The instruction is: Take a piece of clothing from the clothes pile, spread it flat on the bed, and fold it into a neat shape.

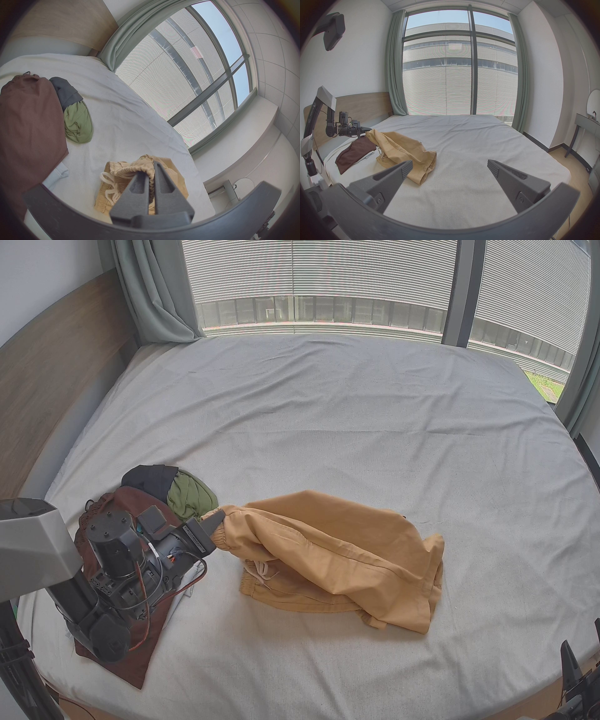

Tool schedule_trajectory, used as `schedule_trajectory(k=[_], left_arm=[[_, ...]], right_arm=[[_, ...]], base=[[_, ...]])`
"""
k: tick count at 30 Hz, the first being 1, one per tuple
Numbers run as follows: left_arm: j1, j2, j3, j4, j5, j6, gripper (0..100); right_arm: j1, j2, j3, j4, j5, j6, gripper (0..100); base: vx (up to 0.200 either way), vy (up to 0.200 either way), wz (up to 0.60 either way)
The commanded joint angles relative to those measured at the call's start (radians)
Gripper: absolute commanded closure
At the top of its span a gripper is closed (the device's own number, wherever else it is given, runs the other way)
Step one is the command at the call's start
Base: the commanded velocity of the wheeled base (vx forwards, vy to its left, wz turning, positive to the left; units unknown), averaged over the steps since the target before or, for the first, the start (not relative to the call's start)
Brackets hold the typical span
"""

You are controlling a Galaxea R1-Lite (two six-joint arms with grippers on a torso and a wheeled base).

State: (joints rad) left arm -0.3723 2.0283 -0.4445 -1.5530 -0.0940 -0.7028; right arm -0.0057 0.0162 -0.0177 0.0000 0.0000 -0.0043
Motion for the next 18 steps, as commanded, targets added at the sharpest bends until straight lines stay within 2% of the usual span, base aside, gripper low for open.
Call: schedule_trajectory(k=[1,18], left_arm=[[0.023,-0.005,-0.007,-0.001,-0.013,0.002,100],[0.043,0.0,-0.026,-0.001,-0.016,0.022,100]], right_arm=[[0.001,-0.016,0.018,0.0,0.003,-0.003,0],[0.001,-0.016,0.018,0.0,0.006,-0.008,0]], base=[[0.0,0.0,0.0],[0.0,0.0,0.0]])
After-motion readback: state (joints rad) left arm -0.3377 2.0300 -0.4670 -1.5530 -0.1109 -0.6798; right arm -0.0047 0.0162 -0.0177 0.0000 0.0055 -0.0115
